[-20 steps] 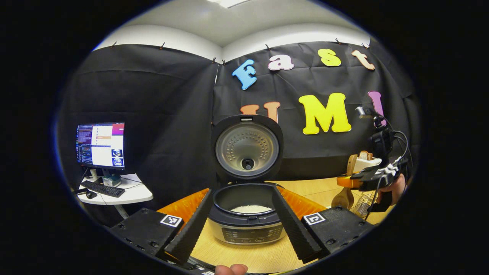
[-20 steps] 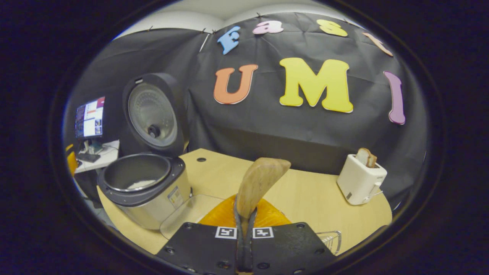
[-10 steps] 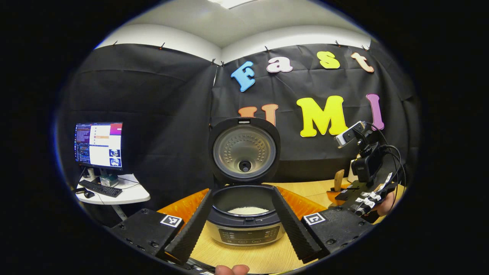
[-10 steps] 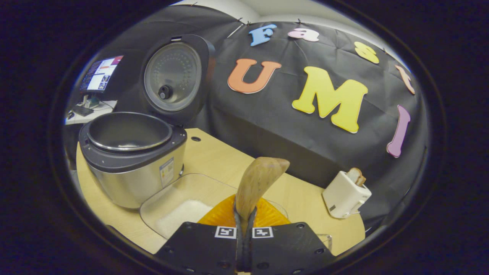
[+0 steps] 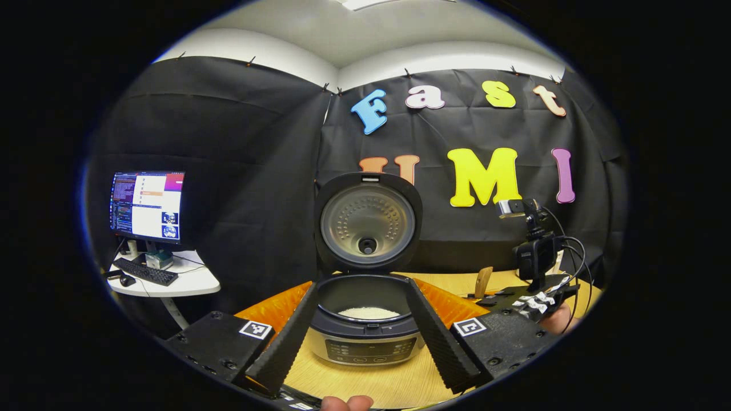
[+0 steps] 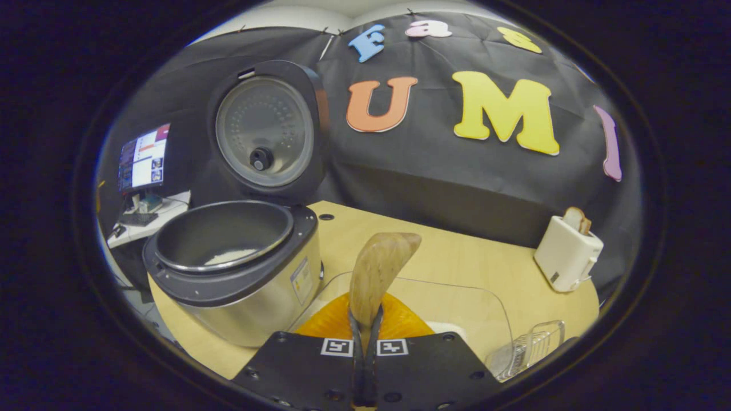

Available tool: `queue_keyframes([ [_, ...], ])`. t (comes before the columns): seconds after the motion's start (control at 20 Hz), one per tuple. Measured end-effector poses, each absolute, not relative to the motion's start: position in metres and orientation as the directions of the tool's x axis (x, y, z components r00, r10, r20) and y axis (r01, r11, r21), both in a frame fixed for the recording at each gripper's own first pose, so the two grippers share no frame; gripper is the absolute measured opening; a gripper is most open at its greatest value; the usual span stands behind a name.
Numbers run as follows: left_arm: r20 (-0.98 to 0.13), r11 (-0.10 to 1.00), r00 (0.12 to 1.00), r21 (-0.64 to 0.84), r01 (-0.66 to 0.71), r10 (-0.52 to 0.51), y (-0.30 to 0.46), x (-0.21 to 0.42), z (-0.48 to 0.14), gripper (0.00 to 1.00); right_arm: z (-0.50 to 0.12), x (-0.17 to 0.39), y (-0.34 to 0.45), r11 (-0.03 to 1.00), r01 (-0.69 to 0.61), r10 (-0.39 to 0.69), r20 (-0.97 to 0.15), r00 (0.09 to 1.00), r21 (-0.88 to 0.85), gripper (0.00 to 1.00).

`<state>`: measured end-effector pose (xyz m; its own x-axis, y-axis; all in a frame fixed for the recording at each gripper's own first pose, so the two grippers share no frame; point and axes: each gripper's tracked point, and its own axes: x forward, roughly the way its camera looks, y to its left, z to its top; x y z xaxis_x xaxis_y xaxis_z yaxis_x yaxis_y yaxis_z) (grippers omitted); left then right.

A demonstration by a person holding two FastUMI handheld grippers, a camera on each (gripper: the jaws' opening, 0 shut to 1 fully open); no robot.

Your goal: Close the left gripper, press the button to open the rice cooker; take a wooden spoon from the chopstick holder with the right hand, scoop a spoonful of rice and pour it into the rice cooker, then put the wooden spoon back into the chopstick holder.

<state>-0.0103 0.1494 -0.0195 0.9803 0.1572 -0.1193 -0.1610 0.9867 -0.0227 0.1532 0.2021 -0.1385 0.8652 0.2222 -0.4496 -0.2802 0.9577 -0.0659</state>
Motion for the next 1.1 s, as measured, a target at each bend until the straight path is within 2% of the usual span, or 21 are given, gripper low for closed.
queue_keyframes([
  [0.3, -0.118, 0.986, 0.981, -0.049, -0.16, 0.154, 0.148, -0.012, -0.017, 0.99, -0.132, 0.16, 0.202, 0.937, -0.205, 0.32, -0.462, 0.827, 0.282, 0.0],
  [0.45, -0.117, 0.986, 0.981, -0.038, -0.16, 0.154, 0.148, -0.013, -0.016, 0.99, -0.13, 0.164, 0.19, 0.853, -0.1, 0.368, -0.455, 0.811, 0.512, 0.0],
  [0.55, -0.117, 0.986, 0.98, -0.042, -0.164, 0.158, 0.147, -0.013, -0.016, 0.99, -0.127, 0.172, 0.175, 0.798, -0.043, 0.372, -0.435, 0.82, 0.602, 0.0],
  [0.85, -0.104, 0.985, 0.984, -0.078, -0.154, 0.145, 0.141, -0.01, -0.014, 0.99, -0.101, 0.176, 0.12, 0.723, -0.008, 0.35, -0.356, 0.867, 0.691, 0.0],
  [1.1, -0.123, 0.988, 0.982, -0.04, -0.151, 0.145, 0.14, -0.009, -0.02, 0.99, -0.085, 0.174, 0.091, 0.646, 0.013, 0.353, -0.314, 0.881, 0.763, 0.0],
])
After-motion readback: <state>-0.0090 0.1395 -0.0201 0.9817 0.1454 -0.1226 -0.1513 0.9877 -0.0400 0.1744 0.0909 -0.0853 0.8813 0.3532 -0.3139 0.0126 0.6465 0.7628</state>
